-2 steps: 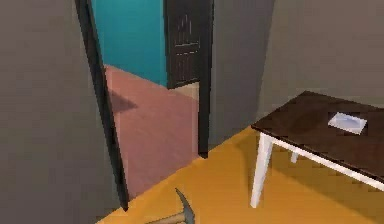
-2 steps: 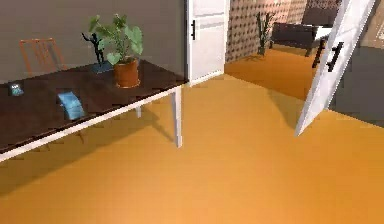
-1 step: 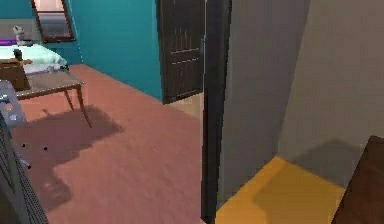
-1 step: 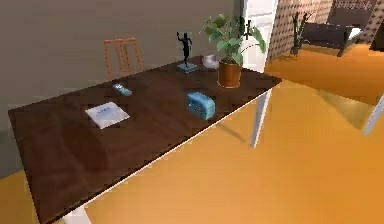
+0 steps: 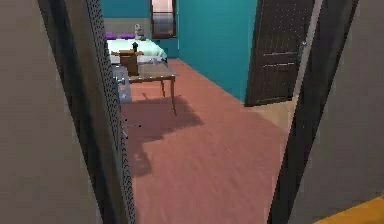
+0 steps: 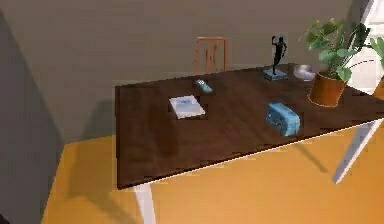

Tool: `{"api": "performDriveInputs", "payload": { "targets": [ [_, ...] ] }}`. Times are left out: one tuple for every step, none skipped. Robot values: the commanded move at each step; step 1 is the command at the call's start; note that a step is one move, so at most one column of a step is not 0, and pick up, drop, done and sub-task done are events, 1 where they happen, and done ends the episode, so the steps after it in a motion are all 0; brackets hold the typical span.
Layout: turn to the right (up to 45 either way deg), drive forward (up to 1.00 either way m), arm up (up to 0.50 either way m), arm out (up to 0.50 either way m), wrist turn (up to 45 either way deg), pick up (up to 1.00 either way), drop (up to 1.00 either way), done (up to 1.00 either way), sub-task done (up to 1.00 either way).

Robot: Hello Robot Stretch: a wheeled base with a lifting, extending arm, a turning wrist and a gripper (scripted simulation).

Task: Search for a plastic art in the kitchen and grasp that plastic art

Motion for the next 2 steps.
{"api": "performDriveInputs", "payload": {
  "targets": [
    [0.0,0.65,0.0,0.0,0.0,0.0,0.0,0.0,0.0],
    [12.0,0.0,0.0,0.0,0.0,0.0,0.0,0.0,0.0]
  ]
}}
